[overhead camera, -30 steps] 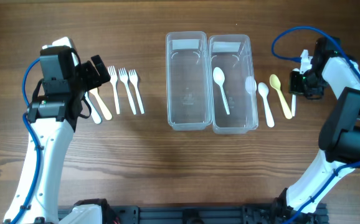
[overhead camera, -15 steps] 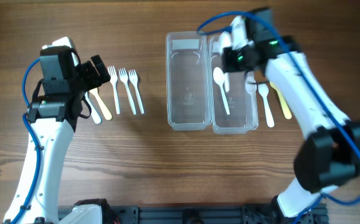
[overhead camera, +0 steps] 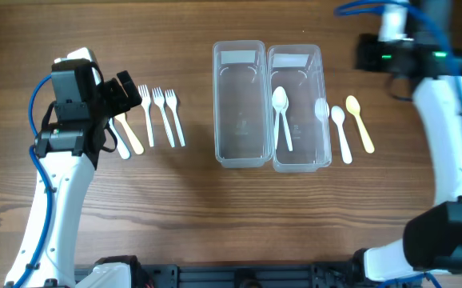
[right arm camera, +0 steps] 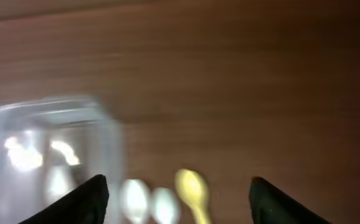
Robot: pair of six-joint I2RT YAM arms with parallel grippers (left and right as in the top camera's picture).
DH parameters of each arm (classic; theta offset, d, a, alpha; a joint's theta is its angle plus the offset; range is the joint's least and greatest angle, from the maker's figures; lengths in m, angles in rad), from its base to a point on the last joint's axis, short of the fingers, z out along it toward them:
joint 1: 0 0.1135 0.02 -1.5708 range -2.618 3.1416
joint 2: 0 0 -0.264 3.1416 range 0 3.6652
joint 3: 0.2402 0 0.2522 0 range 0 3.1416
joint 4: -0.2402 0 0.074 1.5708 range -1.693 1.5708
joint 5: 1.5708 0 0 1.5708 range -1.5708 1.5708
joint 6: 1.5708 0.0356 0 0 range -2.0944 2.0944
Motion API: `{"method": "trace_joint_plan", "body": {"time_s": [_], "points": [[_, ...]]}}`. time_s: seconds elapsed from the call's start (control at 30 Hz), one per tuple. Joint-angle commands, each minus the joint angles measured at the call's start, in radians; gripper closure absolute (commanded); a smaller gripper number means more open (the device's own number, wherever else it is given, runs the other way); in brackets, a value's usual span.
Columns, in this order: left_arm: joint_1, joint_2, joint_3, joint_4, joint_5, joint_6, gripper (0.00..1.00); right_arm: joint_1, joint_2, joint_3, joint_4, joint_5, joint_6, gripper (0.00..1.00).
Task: Pack container
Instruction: 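Place the white spoon into the right container, then grasp the yellow spoon with the right gripper, then lower the yellow spoon into the right container and open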
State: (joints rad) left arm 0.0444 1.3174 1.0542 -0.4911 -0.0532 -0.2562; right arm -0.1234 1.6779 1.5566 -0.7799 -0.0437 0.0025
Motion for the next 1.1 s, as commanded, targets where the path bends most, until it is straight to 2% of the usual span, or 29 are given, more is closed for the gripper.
{"method": "trace_joint_plan", "body": {"time_s": [0.0, 0.07, 0.1, 0.2, 0.4, 0.67, 0.93, 1.07], "points": [[0.005, 0.008, 0.019, 0.000, 0.012, 0.012, 0.00, -0.099, 0.101, -0.044, -0.070, -0.032, -0.030, 0.29], [0.005, 0.008, 0.019, 0.000, 0.012, 0.012, 0.00, -0.104, 0.155, -0.072, -0.110, -0.042, -0.064, 0.38], [0.005, 0.008, 0.019, 0.000, 0.011, 0.012, 0.00, -0.098, 0.188, -0.089, -0.128, -0.072, -0.094, 0.40], [0.005, 0.008, 0.019, 0.000, 0.011, 0.012, 0.00, -0.084, 0.251, -0.095, -0.151, -0.084, -0.135, 0.38], [0.005, 0.008, 0.019, 0.000, 0.011, 0.012, 0.00, -0.078, 0.339, -0.124, -0.148, -0.076, -0.212, 0.51], [0.005, 0.008, 0.019, 0.000, 0.011, 0.012, 0.00, -0.025, 0.385, -0.164, -0.086, 0.048, -0.208, 0.54], [0.005, 0.008, 0.019, 0.000, 0.011, 0.012, 0.00, -0.024, 0.431, -0.163, -0.089, 0.049, -0.082, 0.94], [0.005, 0.008, 0.019, 0.000, 0.011, 0.012, 0.00, -0.023, 0.349, -0.109, -0.144, 0.047, -0.017, 0.96]]}}
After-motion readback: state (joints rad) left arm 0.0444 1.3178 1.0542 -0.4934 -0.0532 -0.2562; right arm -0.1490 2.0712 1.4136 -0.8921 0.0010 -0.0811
